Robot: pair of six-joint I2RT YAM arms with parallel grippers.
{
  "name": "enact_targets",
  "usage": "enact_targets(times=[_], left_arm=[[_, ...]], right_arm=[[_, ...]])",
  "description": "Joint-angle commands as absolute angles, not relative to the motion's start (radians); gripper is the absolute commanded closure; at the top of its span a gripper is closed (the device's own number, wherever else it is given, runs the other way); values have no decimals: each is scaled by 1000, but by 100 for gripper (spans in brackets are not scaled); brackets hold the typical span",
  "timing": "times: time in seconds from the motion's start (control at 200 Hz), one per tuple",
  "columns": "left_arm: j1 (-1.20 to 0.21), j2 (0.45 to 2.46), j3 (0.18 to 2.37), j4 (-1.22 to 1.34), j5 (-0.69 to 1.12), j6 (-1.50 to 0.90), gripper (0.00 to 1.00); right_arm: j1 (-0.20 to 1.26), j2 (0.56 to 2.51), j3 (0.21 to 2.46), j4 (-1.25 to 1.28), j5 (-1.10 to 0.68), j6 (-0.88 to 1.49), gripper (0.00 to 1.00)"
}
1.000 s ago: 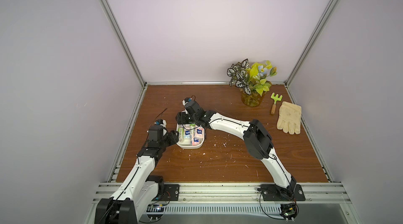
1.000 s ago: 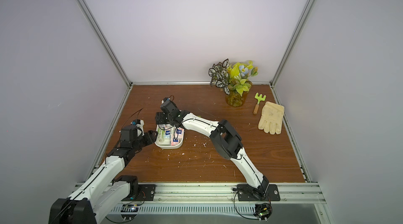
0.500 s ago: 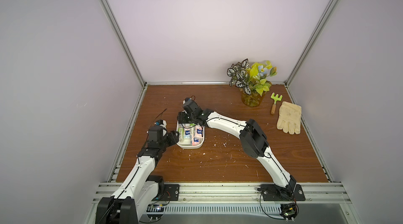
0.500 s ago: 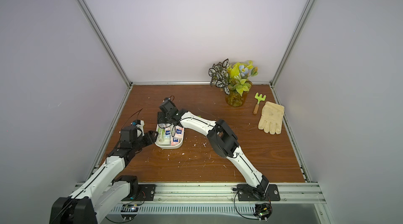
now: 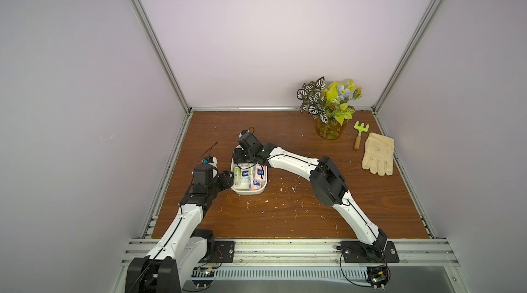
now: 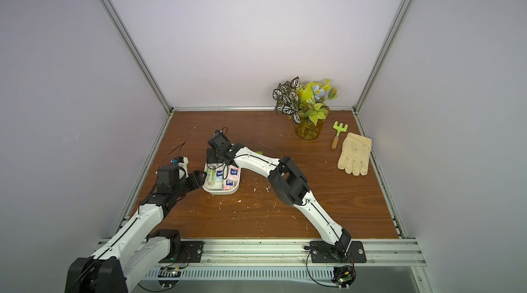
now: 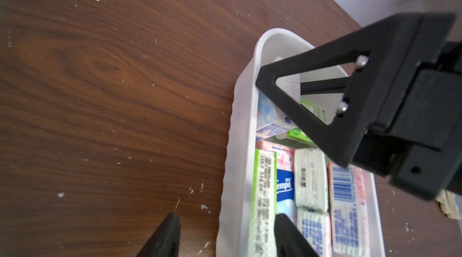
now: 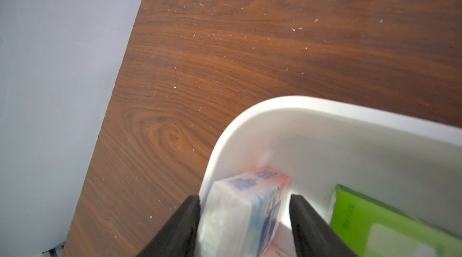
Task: Take the pocket tissues out of the storage box
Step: Pick up the pocket tissues from the storage box.
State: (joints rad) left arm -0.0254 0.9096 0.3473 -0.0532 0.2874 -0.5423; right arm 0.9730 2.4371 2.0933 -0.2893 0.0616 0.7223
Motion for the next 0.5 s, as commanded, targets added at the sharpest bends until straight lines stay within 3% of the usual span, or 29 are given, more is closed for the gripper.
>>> enact_targets(times=[0.0, 0.495], left_arm=[[-13, 914, 350, -45, 291, -534, 43], [-11, 903, 352, -54, 283, -530, 44]], right_arm=[[969, 2372, 2074, -309, 117, 703, 39], [969, 2300, 1975, -281, 137, 702, 50]])
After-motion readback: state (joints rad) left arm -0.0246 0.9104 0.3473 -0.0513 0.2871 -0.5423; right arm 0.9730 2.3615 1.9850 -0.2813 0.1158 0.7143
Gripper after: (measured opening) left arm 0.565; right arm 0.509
